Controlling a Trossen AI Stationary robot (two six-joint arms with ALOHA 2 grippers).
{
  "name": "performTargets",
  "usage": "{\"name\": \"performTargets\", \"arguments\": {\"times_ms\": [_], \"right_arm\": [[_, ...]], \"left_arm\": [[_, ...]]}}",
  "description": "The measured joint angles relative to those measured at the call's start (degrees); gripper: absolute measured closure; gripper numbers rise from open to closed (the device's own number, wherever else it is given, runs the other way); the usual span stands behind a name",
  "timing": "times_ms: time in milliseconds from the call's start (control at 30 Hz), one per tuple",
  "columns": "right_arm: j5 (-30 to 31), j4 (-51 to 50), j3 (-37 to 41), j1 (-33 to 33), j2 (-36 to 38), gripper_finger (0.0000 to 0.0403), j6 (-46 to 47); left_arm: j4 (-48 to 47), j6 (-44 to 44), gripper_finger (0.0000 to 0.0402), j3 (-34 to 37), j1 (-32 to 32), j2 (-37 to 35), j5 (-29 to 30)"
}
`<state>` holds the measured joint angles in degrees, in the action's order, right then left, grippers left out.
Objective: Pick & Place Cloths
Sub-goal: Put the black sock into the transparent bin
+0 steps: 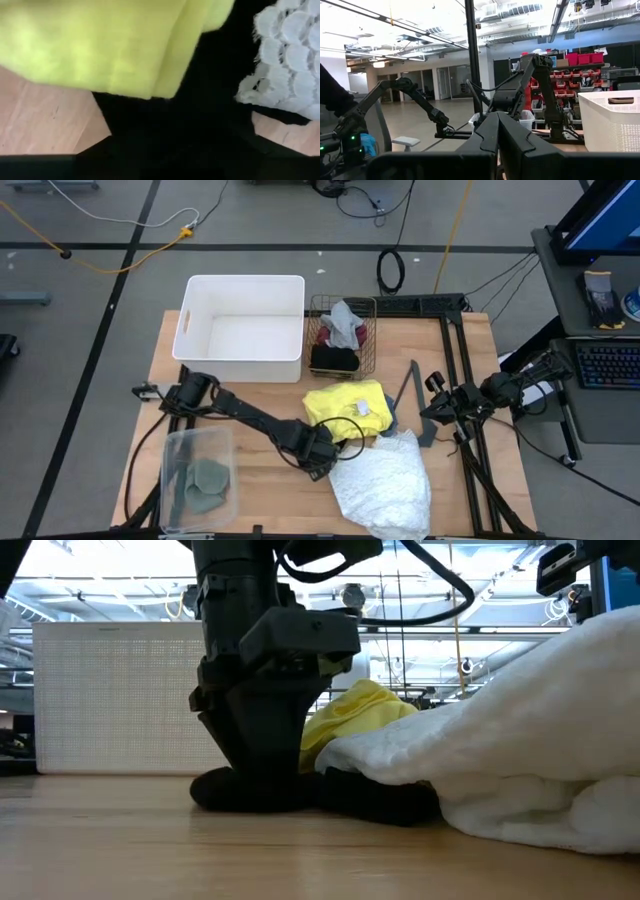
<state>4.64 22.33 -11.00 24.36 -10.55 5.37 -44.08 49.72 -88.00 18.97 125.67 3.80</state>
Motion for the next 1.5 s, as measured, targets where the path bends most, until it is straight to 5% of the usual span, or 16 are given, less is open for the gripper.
{"name": "performTargets", "arguments": {"times_ms": [333, 567, 800, 1200, 1500], "right_arm": [[0.02, 0.0, 0.0, 0.0, 0.0, 0.0403, 0.0], [0.02, 0.04, 0.0, 0.0, 0.0, 0.0403, -0.02], [0.04, 0.09, 0.0, -0.01, 0.0, 0.0403, -0.02], [0.04, 0.07, 0.0, -0.02, -0.02, 0.0403, -0.44], [0.11, 0.67, 0.0, -0.02, -0.22, 0.0403, 0.56]], "left_arm": [[1.76, -1.64, 0.0388, 0.37, 0.04, -0.77, -4.06], [-2.03, -5.86, 0.0397, 0.93, -0.26, -6.79, -10.62], [-4.4, -5.36, 0.0399, 0.69, -0.46, -18.88, -10.94], [-1.17, 2.8, 0.0401, 0.47, 2.02, -39.73, 6.38], [8.46, -1.13, 0.0401, 0.45, 4.47, -47.2, 15.65]]}}
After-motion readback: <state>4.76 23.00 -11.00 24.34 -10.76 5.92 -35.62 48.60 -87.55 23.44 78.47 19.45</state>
